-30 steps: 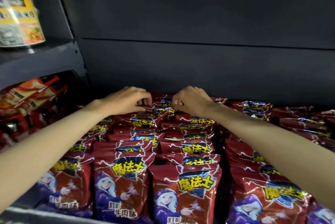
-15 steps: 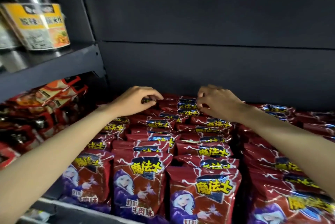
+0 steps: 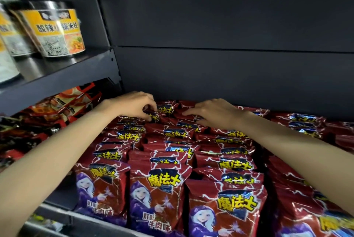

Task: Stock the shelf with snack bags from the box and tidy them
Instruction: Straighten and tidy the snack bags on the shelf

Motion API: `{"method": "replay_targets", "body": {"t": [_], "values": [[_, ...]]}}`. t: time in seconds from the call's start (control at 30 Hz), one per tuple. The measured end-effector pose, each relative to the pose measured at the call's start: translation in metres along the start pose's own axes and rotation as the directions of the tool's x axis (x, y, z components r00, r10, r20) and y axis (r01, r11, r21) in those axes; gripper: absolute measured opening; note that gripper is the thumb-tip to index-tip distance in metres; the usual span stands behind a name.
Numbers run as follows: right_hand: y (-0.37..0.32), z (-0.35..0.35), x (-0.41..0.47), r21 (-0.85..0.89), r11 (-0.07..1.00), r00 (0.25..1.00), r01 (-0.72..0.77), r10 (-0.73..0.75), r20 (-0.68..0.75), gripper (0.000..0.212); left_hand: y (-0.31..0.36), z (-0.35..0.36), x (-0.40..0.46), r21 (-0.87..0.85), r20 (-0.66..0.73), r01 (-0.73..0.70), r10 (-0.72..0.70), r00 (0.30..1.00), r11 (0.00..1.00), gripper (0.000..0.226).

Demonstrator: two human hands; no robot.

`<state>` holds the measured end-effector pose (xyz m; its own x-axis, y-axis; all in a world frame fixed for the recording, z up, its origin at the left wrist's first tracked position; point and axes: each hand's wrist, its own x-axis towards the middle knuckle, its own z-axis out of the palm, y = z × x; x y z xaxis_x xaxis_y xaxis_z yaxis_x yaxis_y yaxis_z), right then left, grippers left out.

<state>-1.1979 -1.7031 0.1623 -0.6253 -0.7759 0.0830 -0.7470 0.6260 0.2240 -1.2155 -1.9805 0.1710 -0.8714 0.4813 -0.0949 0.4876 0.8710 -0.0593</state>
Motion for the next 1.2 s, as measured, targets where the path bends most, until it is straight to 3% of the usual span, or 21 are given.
{"method": "replay_targets", "body": {"t": [0.1,0.23,0.47,0.63,0.73,0.83,0.93,1.07,1.2], "values": [[0.002,0.000,0.000,0.038,0.999,1.000,-0.008,0.007,0.022,0.054,0.010,0.007,0.003,0.093,-0.106,-0.023,0.033,0.994,0.995,0.026],[0.006,0.001,-0.003,0.107,0.994,1.000,-0.020,0.019,0.013,0.053,0.017,0.017,0.001,-0.060,-0.262,-0.022,0.005,0.965,0.998,0.023],[0.007,0.004,-0.001,0.132,0.990,0.999,-0.039,0.035,0.033,0.051,0.029,0.019,0.008,0.088,-0.217,-0.038,0.057,0.975,0.995,0.030],[0.012,0.006,-0.003,0.156,0.987,0.999,-0.034,0.034,0.007,0.052,0.020,0.019,0.001,-0.141,-0.284,-0.092,0.049,0.958,0.986,0.034],[0.011,0.011,-0.006,0.131,0.989,0.991,0.066,-0.050,-0.126,0.057,0.019,0.018,-0.006,-0.188,-0.366,-0.138,0.061,0.929,0.972,0.029],[0.012,0.015,-0.010,0.040,0.980,0.965,0.193,-0.182,-0.187,0.048,0.020,0.017,-0.020,-0.096,-0.443,-0.140,0.084,0.892,0.985,0.022],[0.010,0.016,-0.014,0.093,0.986,0.990,0.137,-0.133,-0.051,0.054,0.021,0.017,-0.039,0.048,-0.468,-0.091,0.103,0.878,0.995,0.020],[0.000,0.009,-0.010,0.227,0.972,0.995,0.058,-0.075,0.066,0.050,0.020,0.021,-0.069,-0.020,-0.462,0.010,-0.018,0.887,1.000,0.018],[-0.010,-0.001,0.001,0.263,0.963,0.998,0.062,-0.058,-0.021,0.032,0.010,0.031,-0.092,-0.182,-0.393,0.119,-0.182,0.901,0.976,0.019]]}}
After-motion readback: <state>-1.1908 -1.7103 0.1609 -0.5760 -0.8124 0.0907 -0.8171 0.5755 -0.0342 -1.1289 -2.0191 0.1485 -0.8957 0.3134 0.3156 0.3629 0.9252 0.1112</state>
